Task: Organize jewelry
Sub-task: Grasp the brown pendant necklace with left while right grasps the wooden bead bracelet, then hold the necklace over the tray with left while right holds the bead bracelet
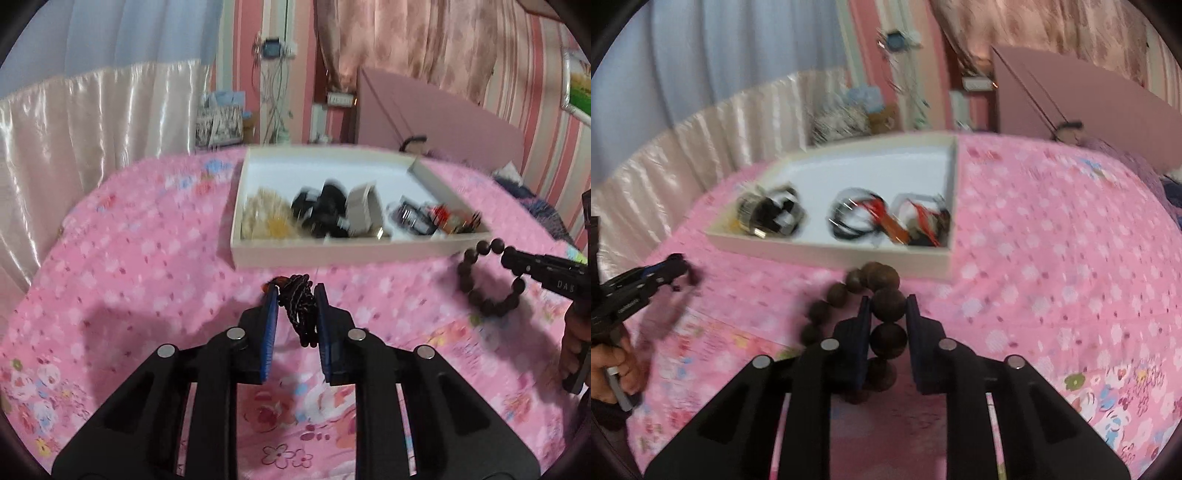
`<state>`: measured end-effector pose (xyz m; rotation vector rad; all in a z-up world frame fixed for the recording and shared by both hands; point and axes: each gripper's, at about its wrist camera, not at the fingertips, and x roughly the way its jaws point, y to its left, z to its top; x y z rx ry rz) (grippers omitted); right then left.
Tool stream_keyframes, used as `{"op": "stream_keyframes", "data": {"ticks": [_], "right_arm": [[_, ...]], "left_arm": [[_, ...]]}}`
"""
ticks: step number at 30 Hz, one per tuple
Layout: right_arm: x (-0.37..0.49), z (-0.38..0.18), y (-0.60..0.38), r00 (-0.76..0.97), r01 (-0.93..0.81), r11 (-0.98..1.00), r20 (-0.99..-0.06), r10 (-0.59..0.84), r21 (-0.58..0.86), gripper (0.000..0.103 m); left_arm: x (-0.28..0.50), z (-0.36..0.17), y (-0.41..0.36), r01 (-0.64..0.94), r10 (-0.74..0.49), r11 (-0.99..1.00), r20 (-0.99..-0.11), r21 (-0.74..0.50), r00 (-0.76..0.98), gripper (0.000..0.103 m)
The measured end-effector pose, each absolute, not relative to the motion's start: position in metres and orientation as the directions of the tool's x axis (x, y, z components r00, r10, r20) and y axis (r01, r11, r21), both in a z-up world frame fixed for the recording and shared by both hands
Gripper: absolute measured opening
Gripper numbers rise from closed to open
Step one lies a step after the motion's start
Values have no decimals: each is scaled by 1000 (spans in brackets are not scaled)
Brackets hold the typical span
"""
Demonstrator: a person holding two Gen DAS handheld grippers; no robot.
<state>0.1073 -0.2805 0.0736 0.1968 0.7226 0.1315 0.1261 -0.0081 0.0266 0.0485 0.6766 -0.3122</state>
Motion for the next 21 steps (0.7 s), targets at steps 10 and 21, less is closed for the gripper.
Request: {"op": "stream_keyframes", "data": {"ticks": [10, 21], "right_arm": [[116, 155, -276, 859, -112, 975, -475, 191, 191, 19], [167, 174, -266, 904, -155, 975, -375, 205, 160, 19]], "left_arm": [[153, 87, -46, 298, -288, 953, -488, -60, 824, 18], [205, 97, -73, 262, -284, 959, -406, -109, 869, 18]]}}
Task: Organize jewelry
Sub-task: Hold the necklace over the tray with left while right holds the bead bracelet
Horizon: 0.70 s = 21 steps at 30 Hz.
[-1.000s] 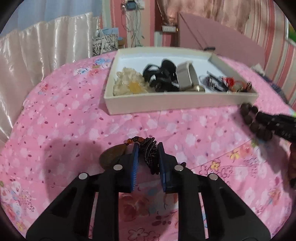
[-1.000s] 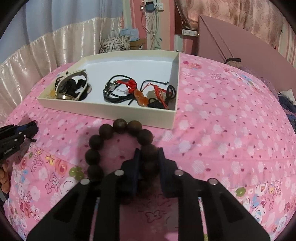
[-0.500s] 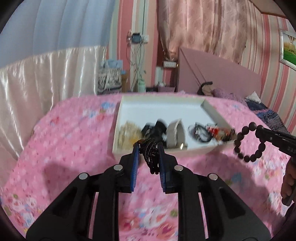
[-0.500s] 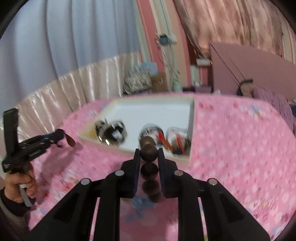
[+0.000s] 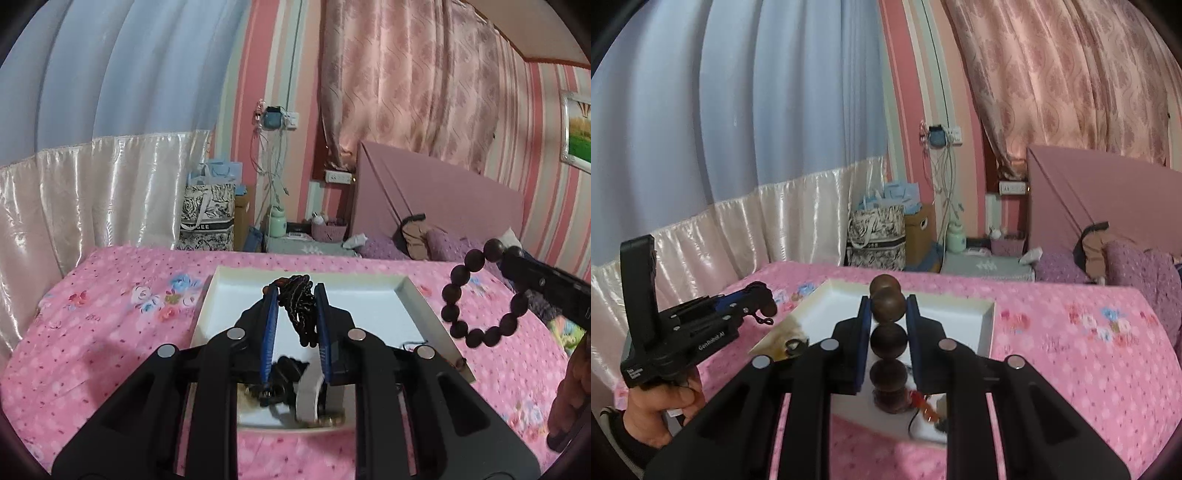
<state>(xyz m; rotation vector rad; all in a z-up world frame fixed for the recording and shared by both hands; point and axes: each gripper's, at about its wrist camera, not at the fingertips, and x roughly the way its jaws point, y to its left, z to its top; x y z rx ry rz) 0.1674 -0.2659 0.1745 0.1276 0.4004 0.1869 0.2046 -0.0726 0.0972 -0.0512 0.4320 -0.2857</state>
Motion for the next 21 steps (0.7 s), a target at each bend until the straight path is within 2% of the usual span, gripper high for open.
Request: {"op": "stream_keyframes", "data": {"ticks": [1, 3, 5, 7, 15, 21], "right_arm": [[169, 166, -264, 902, -179, 968, -365, 233, 175, 19], [176, 156, -259, 880, -192, 966, -405, 248, 174, 19], [176, 151, -256, 879, -185, 972, -419, 230, 146, 19], [179, 141, -259, 868, -185, 965, -431, 249, 186, 19], [191, 108, -275, 851, -107, 970, -484, 204, 219, 19], [189, 107, -278, 859, -99, 967, -470, 202, 234, 19]], "left_arm": [[206, 94, -73, 259, -277, 961, -396, -99, 876, 18], [204, 84, -72, 265, -282, 959, -372, -98, 884, 18], [207, 75, -72, 266, -291, 957, -395, -119, 871, 18], [210, 68, -72, 274, -310, 951, -421, -144, 852, 18], [213, 51, -72, 267, -289, 957, -451, -112, 844, 18], [213, 45, -75, 269, -282, 959, -452, -93, 847, 18]]}}
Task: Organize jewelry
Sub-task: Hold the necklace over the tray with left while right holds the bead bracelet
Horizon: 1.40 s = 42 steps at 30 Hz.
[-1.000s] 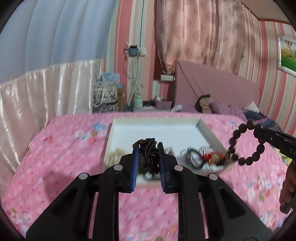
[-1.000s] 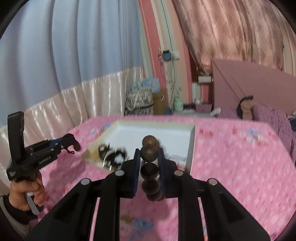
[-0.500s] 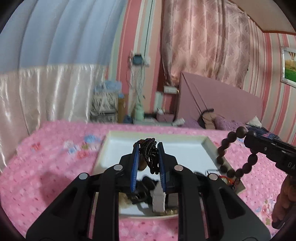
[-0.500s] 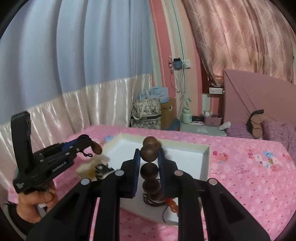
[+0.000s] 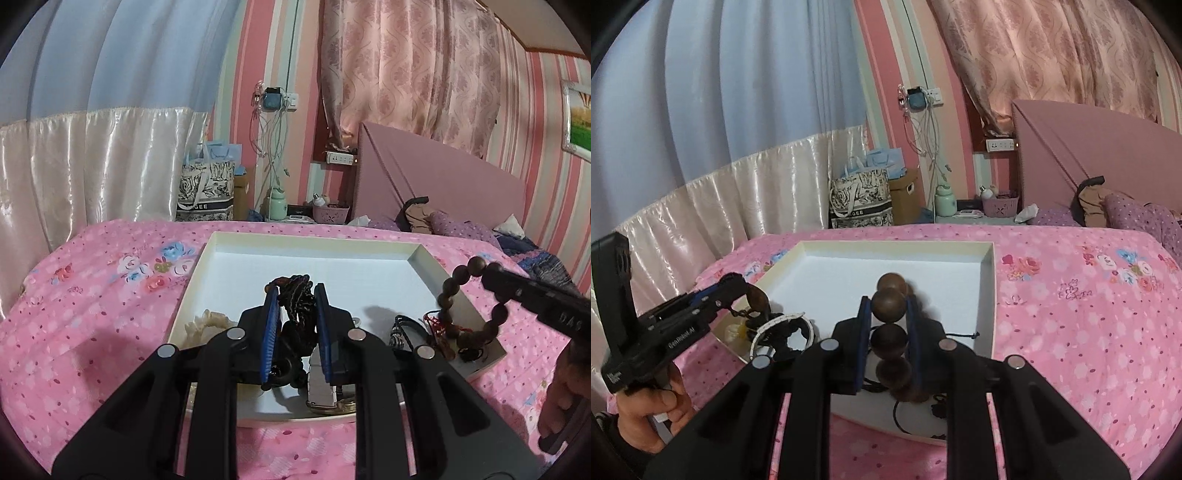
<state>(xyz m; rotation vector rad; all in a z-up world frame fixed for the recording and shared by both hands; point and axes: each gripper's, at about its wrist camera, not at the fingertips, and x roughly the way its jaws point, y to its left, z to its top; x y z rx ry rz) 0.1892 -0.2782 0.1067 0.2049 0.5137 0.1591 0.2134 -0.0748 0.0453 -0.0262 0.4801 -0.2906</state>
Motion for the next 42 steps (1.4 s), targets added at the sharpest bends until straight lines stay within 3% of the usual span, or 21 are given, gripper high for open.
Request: {"op": "stream_keyframes", "data": {"ticks": [14, 25, 42], "right_arm": [[189, 105, -262, 860, -119, 972, -468, 204, 205, 19], [190, 103, -250, 862, -120, 981, -473, 180, 154, 19], [184, 113, -243, 882, -126, 984, -440, 168, 123, 19]], "left_arm": [[222, 43, -82, 262, -246, 965, -457, -29, 855, 18], [229, 36, -86, 276, -264, 960, -477, -47, 838, 18], [219, 38, -87, 289, -284, 956, -434, -57, 855, 18]]}}
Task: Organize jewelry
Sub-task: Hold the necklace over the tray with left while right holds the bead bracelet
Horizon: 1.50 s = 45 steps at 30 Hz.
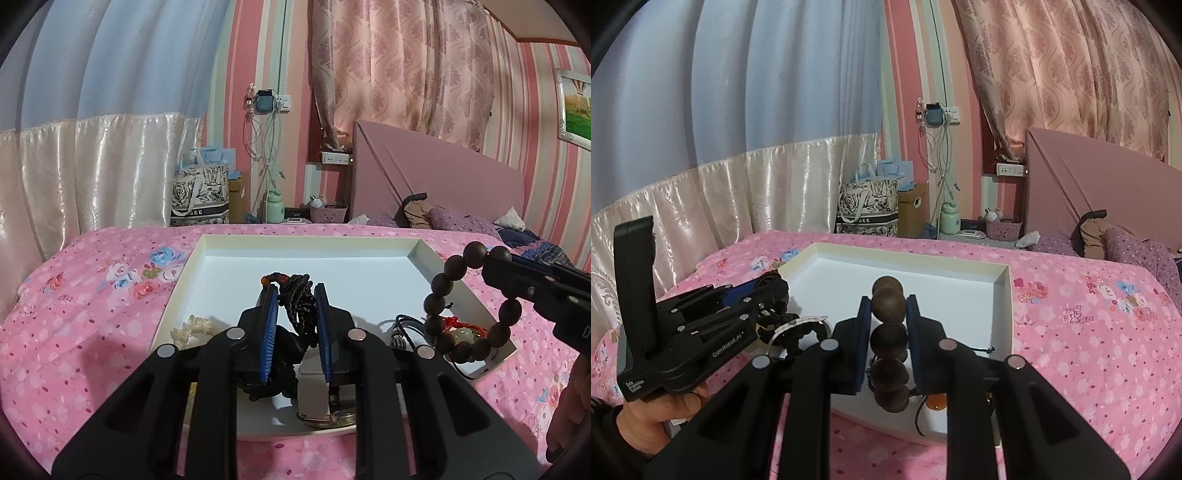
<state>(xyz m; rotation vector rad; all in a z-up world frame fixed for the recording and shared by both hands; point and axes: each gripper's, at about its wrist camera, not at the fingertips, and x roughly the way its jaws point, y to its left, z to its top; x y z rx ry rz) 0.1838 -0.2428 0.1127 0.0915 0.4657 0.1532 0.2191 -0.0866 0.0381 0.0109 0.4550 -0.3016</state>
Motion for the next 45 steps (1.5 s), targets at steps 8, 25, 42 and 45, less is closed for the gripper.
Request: {"op": "stream_keyframes", "data": {"ticks": [8, 25, 42, 45], "right_arm": [[183, 115, -245, 889, -113, 987, -431, 153, 118, 19], [191, 103, -245, 885, -54, 996, -459, 80, 69, 19], [198, 93, -250, 881, -21, 996, -470, 58, 85, 19], [198, 92, -249, 882, -24, 997, -468, 59, 80, 19]], "left_arm": [[217, 44, -87, 285, -276, 958, -419, -43, 865, 18], [229, 42, -92, 283, -269, 959, -440, -34, 857, 18], [228, 41, -92, 277, -265, 960, -435, -37, 860, 19], [228, 40, -93, 276, -262, 961, -436, -32, 861, 19]]}}
